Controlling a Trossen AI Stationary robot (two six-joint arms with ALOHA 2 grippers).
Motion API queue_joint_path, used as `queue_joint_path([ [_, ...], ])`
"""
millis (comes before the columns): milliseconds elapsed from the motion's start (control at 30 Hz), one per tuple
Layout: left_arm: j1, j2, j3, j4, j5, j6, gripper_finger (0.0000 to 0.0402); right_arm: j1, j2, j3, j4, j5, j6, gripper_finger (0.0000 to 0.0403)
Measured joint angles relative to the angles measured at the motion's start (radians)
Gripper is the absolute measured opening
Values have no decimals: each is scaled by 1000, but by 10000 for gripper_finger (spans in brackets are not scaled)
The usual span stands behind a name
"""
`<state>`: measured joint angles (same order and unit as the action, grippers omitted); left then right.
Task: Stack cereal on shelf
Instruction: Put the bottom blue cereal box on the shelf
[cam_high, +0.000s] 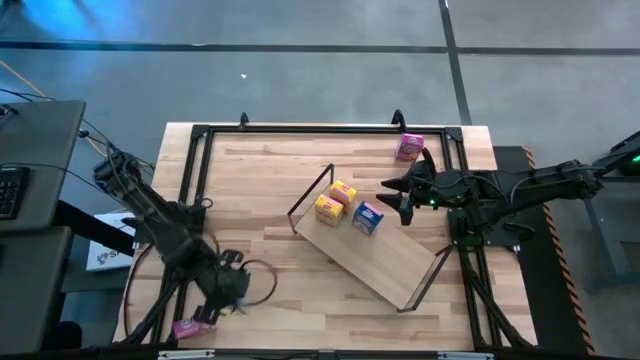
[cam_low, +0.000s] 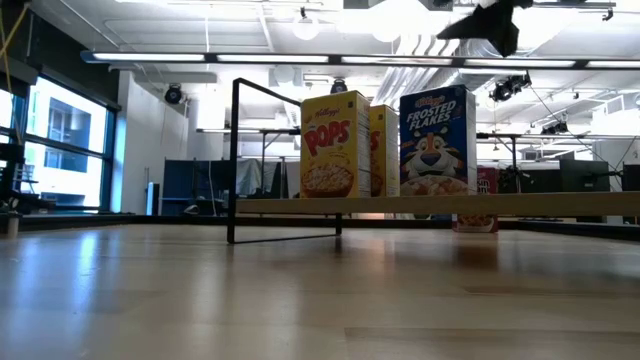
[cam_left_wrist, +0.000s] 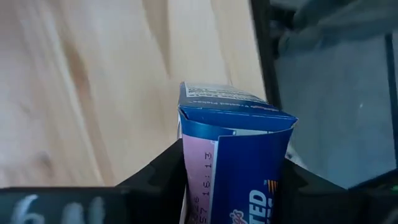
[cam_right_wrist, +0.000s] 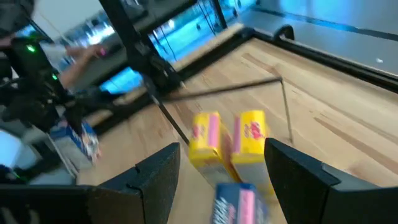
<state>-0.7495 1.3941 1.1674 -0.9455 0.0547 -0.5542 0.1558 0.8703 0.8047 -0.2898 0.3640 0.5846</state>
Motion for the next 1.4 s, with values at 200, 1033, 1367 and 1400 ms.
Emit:
queue_joint_path([
  [200, 203, 42, 222, -63, -63, 296, 129, 0, 0, 0, 155, 0, -32, 229],
  [1033, 511, 543, 555, 200, -188, 916, 127, 0, -41, 0, 622, 24, -209, 229],
  [1367, 521, 610, 556, 258, -200, 954, 127, 0, -40, 0, 621, 37, -211, 229],
  [1400, 521, 610, 556, 258, -202, 963, 127, 0, -40, 0, 621, 37, -211, 229],
])
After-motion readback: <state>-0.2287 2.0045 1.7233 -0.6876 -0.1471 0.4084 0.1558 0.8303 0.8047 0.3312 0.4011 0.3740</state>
